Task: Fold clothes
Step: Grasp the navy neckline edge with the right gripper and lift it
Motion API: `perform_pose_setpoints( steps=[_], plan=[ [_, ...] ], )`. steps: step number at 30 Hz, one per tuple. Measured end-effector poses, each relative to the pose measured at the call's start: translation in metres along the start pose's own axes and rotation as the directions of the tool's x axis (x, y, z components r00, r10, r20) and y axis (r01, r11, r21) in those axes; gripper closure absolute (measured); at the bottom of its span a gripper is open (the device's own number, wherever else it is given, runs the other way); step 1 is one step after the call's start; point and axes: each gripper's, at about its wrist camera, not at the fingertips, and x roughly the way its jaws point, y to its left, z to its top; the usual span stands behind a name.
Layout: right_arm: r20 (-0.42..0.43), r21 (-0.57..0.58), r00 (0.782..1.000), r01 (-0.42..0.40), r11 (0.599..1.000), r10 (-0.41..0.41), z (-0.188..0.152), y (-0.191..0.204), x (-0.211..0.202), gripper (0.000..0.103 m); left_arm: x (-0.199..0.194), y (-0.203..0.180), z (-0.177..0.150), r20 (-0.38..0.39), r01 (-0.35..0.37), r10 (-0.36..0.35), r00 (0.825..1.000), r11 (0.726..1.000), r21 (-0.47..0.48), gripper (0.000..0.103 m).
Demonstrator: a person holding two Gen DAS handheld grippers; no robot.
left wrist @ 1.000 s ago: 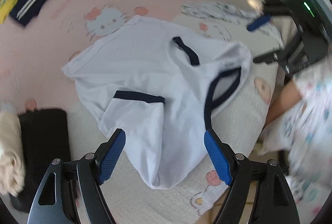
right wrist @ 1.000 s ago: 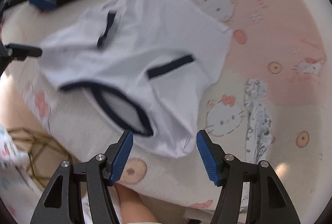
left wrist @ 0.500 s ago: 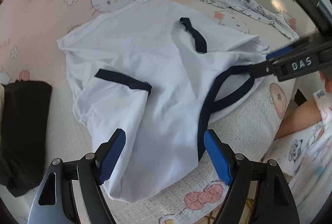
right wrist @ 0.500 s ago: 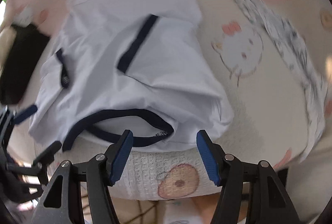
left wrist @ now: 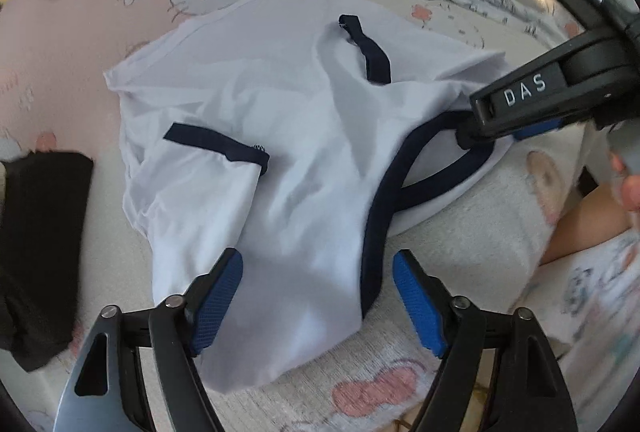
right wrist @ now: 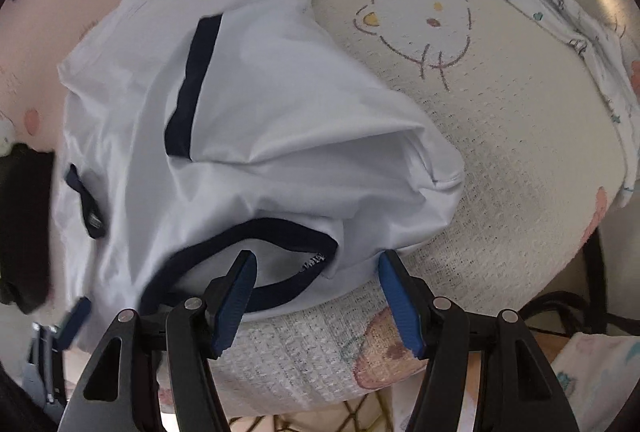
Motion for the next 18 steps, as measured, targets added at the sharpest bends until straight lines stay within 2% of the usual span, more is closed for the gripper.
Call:
perform_pose_setpoints(
  steps=[2,4,7,11,15,18],
  plan=[
    [0.018,-0.062,0.997,0.07,0.996,-0.069,-0.007,0.009,0.0,0.051,0.006,-0.002,-0.002,-0.014,-0.034,0.034,0.999,0.999,0.029,0.077],
    [0.039,-0.122,0.99,0.139,0.983,-0.136,-0.013,0.018,-0.001,0.064,0.004,0.001,-0.003,-0.008,-0.037,0.037,0.999,0.999,0.027,0.08],
    [0.05,-0.131,0.989,0.142,0.981,-0.136,-0.021,0.013,-0.006,0.076,-0.008,0.009,-0.001,0.022,-0.021,0.022,1.0,1.0,-0.01,0.081],
    [0.044,-0.109,0.988,0.151,0.982,-0.147,-0.031,0.001,-0.009,0.078,-0.016,0.013,0.004,0.021,-0.034,0.034,0.999,0.999,-0.01,0.081],
    [0.053,-0.12,0.983,0.179,0.977,-0.174,-0.039,-0.006,-0.012,0.078,-0.02,0.025,0.003,-0.008,0.006,-0.007,1.0,0.996,-0.084,0.081],
    [0.06,-0.127,0.979,0.2,0.971,-0.194,-0.045,-0.01,-0.015,0.078,-0.013,0.037,0.0,-0.038,-0.013,0.009,0.999,0.995,-0.096,0.081]
  ],
)
